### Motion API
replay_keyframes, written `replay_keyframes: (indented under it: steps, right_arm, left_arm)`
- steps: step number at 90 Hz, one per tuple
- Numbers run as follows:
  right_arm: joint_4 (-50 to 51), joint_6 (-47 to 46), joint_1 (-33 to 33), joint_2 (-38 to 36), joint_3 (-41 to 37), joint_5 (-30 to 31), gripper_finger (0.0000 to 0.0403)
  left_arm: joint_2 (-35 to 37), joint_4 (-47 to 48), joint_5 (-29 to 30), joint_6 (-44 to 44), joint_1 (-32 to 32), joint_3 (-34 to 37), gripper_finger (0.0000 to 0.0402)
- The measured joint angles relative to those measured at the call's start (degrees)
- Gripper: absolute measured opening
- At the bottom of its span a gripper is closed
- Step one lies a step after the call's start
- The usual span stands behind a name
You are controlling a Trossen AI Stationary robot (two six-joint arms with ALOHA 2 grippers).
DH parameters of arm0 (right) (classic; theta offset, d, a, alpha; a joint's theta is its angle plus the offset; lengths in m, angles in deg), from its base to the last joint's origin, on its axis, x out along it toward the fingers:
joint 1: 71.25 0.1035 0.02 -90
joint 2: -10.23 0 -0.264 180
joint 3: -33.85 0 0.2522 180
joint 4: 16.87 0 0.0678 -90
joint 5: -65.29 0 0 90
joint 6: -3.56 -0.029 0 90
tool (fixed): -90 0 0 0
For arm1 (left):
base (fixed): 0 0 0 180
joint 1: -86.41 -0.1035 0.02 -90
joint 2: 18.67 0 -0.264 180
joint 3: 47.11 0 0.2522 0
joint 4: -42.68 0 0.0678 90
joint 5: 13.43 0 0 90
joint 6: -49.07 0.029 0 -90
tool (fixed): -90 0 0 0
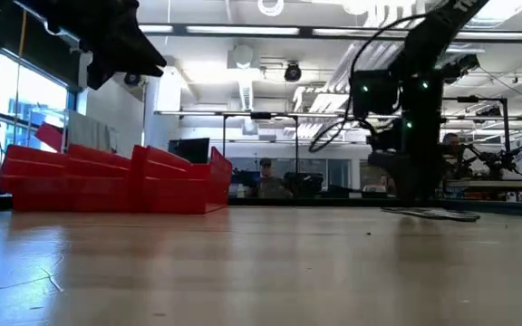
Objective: Sort silverware
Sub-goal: Move the table knives to the center of the table
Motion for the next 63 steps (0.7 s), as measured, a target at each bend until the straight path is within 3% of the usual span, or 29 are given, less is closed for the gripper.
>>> replay_keyframes:
  steps: [14, 37, 44, 63]
  right_arm:
    - [-6.07, -4.2, 2.25, -0.32, -2.95, -4.09, 0.0175]
    - [-21.3, -12.03, 13.49, 0.03, -0.45, -13.07, 0.0138]
    - [-26.72, -12.26, 16.57, 0.03, 0.51, -12.26, 0.0133]
    - [-25.76, -3.74, 20.99, 0.02, 5.6, -10.02, 0.0129]
  left_arm:
    - [0.02, -1.29, 0.11, 0.84, 0.46, 0.0, 0.0069]
    - [-0.74, -2.27, 0.12, 0.8, 0.46, -0.02, 0.0069]
    - [-1.57, -2.23, 0.08, 0.6, 0.47, 0.0, 0.0069]
    - [-6.25, -3.67, -2.11, -0.69, 2.97, -0.02, 0.0069]
